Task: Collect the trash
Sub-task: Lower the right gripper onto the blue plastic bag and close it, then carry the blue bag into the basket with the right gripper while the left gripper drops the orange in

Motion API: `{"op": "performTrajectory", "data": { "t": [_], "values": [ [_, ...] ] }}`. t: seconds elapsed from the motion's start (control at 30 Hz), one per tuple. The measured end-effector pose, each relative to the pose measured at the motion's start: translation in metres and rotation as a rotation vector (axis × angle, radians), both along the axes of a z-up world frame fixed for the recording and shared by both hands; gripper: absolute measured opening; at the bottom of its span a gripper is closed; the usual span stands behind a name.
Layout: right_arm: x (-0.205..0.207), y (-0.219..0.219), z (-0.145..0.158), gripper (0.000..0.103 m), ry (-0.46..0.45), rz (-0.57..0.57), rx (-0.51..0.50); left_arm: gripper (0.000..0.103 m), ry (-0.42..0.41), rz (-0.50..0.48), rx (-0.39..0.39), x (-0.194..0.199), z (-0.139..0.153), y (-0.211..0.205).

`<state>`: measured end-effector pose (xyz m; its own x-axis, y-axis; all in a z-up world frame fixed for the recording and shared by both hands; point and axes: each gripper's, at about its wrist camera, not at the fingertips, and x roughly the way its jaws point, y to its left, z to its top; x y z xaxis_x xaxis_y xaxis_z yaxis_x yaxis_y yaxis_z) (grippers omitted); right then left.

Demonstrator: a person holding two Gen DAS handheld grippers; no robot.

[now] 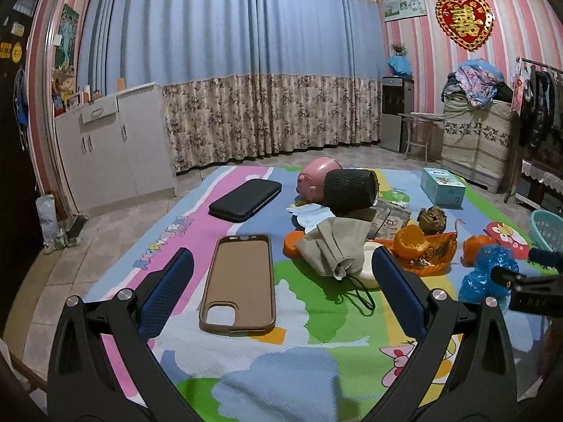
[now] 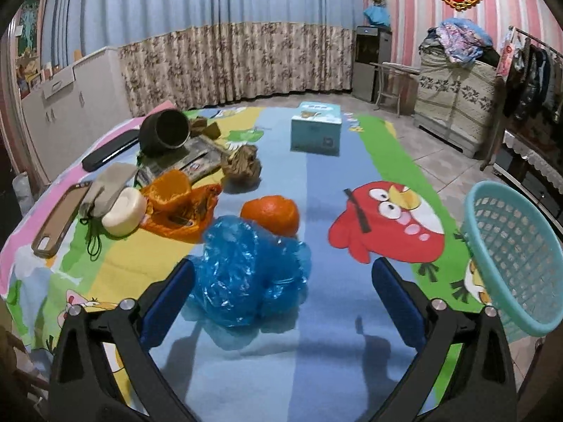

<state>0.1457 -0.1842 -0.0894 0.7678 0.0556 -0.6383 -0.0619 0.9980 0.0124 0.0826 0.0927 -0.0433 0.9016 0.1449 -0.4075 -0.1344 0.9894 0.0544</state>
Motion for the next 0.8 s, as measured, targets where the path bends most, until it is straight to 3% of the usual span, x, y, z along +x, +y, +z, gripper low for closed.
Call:
{"op": "performTrajectory", "data": {
  "t": [0.07, 0.2, 0.3, 0.63, 0.8],
  "values": [
    [0.003, 0.002, -0.004, 0.075, 0.019, 0.009, -0.013, 0.098, 0.011, -0.005, -0.011, 0.004, -0.001, 0.002],
    [0.005, 0.0, -0.007, 0.047, 0.056, 0.068, 0.062, 0.098, 0.013, -0.008, 0.004, 0.008, 0.001, -0.001],
    [0.005, -0.005, -0.003, 0.039, 0.049, 0.079, 0.093, 0.098, 0.015, -0.022, 0.005, 0.009, 0.003, -0.006],
    [-0.015, -0.06, 0.038, 0.039, -0.072, -0.006, 0.127, 0.098, 0.01, -0.081, 0.028, 0.013, 0.011, -0.051],
    [-0.019, -0.11, 0.058, 0.039, -0.106, -0.087, 0.128, 0.098, 0.062, -0.14, 0.011, 0.024, 0.008, -0.088]
  ]
}}
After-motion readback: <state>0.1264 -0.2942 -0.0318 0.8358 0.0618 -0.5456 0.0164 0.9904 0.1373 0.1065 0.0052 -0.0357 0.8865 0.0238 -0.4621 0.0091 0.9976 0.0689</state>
